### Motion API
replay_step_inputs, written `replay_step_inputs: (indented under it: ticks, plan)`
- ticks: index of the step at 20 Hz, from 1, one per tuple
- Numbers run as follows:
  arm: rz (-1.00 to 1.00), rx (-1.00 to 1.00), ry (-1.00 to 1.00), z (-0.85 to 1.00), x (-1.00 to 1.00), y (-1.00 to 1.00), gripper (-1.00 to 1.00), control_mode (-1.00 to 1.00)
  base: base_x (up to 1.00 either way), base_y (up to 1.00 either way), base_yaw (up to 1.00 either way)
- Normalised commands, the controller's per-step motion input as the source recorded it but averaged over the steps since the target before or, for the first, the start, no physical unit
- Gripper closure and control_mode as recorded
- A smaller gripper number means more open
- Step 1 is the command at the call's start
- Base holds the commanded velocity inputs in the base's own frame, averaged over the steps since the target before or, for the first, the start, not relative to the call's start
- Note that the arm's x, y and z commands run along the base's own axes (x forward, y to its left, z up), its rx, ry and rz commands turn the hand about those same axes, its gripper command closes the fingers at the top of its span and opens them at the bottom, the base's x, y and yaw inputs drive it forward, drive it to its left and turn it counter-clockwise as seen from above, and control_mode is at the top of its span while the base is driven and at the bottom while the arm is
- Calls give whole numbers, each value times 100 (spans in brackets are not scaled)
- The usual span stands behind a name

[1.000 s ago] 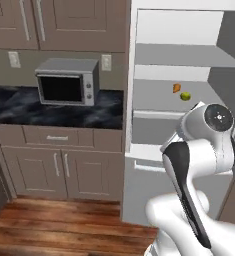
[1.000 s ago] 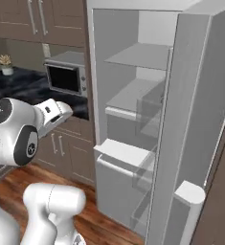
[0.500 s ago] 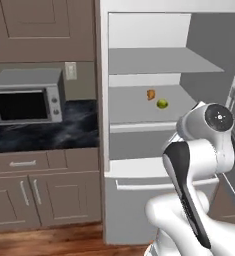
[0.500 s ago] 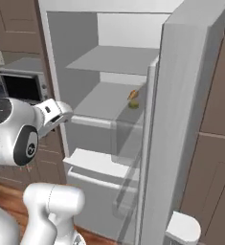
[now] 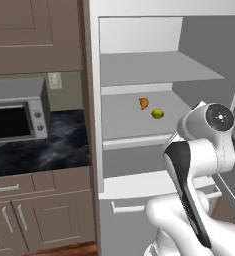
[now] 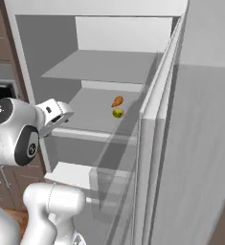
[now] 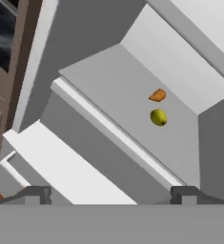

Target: Pick up the pear and banana from the fridge and place one fruit on each plate on the dining counter.

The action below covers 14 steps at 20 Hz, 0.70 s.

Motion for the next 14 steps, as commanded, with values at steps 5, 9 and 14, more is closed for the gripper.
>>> replay_step_inputs:
  ticks: [5,9,14]
  plan:
    - [0,0,0,0,0,0,-100,100,49,0,-21]
    - [0,0,0,0,0,0,-100,100,36,0,-14]
    - [0,0,0,0,0,0,-100,100,24,0,-13]
